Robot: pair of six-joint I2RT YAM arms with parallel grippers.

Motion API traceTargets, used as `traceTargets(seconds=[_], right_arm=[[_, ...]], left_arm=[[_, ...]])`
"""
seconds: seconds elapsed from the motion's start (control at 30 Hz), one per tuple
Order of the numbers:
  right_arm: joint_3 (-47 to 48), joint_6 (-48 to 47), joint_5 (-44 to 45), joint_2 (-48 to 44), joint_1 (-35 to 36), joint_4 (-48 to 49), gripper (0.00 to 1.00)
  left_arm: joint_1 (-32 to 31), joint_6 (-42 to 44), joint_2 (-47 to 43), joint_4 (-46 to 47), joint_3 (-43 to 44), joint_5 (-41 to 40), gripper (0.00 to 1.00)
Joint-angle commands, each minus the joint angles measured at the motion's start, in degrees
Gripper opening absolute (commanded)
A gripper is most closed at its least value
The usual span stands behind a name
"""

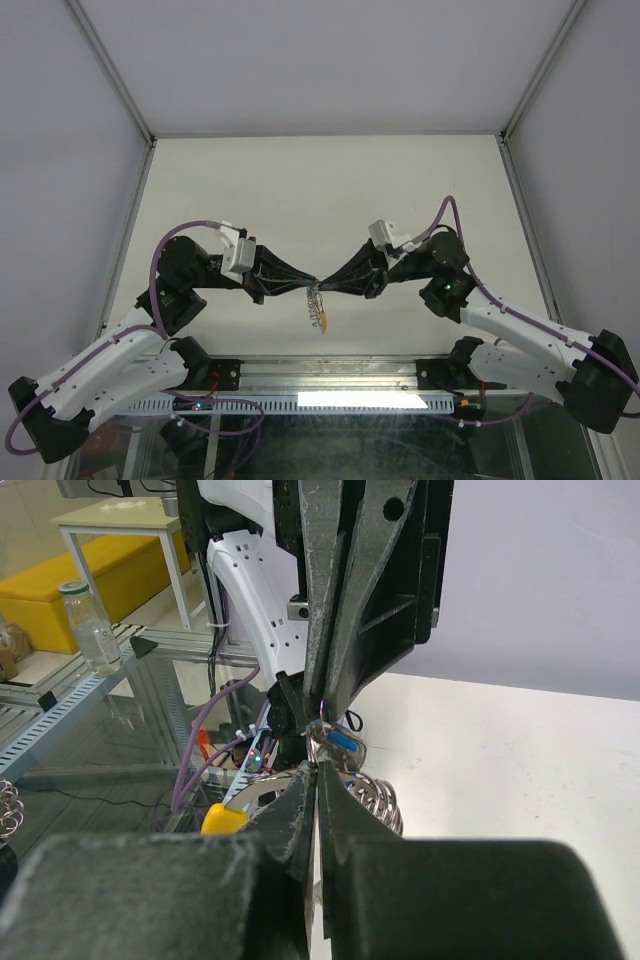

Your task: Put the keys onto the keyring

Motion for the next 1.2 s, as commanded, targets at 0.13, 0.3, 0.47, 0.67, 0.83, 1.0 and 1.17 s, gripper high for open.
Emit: traceTargets(seconds=[0.13, 0.3, 0.47, 0.67, 0.83, 1.0, 1.17], right_arm=[[2.96, 0.8, -0.07, 0.39, 0.4, 4.42, 0.0], [2.25, 1.43, 0.33, 0.32, 0.46, 5.34, 0.0], [0.67, 2.36, 1.28, -0.08, 0.41, 6.81, 0.0], [0.01, 3.18, 1.32, 0.21, 0.38, 7.92, 0.0], [-0.67, 3.61, 1.36, 0.2, 0.31, 8.27, 0.0], [-1.34, 3.97, 1.66, 0.02, 0.24, 8.4, 0.0], [-1.75, 4.45, 2.14, -0.35, 0.2, 8.77, 0.0]], left_arm=[[0.55, -0.45, 0.37, 2.37, 2.25, 2.29, 0.0], [0.54, -0.43, 0.47, 2.26, 2.43, 2.72, 0.0], [0.57, -0.36, 0.21, 1.91, 2.54, 2.73, 0.0], [0.56, -0.18, 0.08, 1.59, 2.8, 2.77, 0.0], [0.57, 0.29, -0.25, 0.8, 2.95, 2.73, 0.0], [0.49, 0.45, -0.45, 0.38, 3.04, 2.59, 0.0], [0.56, 0.62, -0.5, 0.09, 3.04, 2.72, 0.0]])
